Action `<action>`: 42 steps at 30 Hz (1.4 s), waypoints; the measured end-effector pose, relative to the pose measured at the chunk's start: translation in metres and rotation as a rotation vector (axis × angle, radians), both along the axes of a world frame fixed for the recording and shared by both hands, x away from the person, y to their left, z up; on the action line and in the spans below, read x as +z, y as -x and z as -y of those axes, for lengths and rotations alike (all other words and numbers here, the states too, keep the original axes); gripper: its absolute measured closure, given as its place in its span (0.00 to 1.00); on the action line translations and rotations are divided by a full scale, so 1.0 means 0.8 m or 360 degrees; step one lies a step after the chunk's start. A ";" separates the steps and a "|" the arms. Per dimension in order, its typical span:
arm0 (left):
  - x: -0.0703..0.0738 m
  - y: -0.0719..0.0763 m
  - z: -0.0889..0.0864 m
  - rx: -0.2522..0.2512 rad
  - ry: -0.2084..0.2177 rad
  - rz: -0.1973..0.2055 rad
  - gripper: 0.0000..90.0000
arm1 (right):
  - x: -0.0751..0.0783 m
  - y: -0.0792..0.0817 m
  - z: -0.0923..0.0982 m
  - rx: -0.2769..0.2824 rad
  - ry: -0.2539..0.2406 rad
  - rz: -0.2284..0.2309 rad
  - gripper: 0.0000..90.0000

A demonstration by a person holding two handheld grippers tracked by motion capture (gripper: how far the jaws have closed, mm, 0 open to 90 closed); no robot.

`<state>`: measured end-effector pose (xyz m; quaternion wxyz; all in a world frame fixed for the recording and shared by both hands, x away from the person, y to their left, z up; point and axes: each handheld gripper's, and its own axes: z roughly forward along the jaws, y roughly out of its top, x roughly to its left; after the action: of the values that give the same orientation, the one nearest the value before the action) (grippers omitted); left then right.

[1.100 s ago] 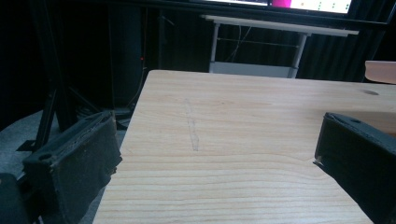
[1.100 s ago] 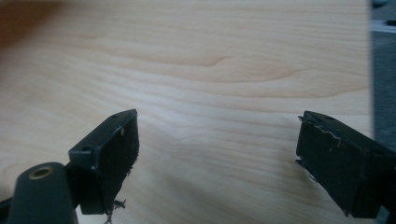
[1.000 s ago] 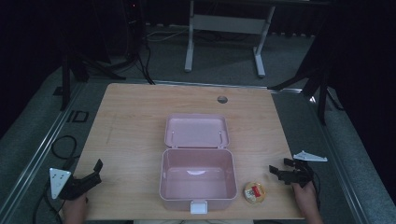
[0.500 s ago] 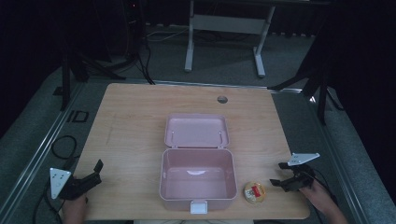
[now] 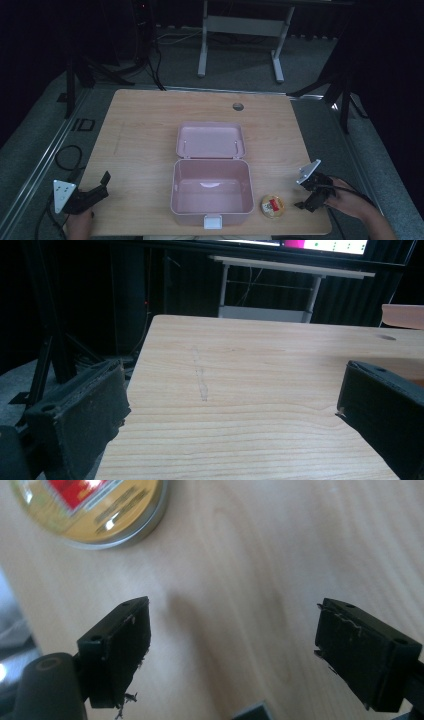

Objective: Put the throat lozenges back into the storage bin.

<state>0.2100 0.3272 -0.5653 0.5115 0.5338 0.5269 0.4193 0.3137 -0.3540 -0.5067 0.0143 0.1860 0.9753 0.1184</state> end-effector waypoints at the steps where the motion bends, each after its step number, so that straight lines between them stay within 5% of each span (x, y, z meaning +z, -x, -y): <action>1: 0.000 0.000 0.000 0.0000 0.0000 0.0000 0.00 | 0.000 0.000 0.000 0.0000 0.0000 0.0000 0.16; 9: 0.000 0.000 0.000 -0.0006 0.0002 -0.0005 0.00 | 0.005 0.002 -0.019 0.0128 0.0269 -0.0151 0.16; 13: 0.000 0.000 -0.001 -0.0011 0.0002 -0.0006 0.00 | 0.007 0.008 -0.025 0.0221 0.0388 -0.0142 0.16; 15: 0.000 0.000 -0.001 -0.0011 0.0002 -0.0006 0.00 | 0.008 0.012 -0.031 0.0291 0.0444 -0.0075 0.19; 26: 0.000 0.000 -0.001 -0.0019 0.0001 -0.0006 0.00 | 0.004 0.022 -0.061 0.0378 0.0470 -0.0096 0.15; 42: 0.000 0.000 -0.002 -0.0026 0.0007 -0.0002 0.00 | -0.015 0.026 -0.118 0.0583 0.0389 -0.0070 0.17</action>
<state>0.2097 0.3285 -0.5653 0.5158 0.5373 0.5238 0.4135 0.2925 -0.2593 -0.5190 -0.0063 0.0052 1.0000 -0.0042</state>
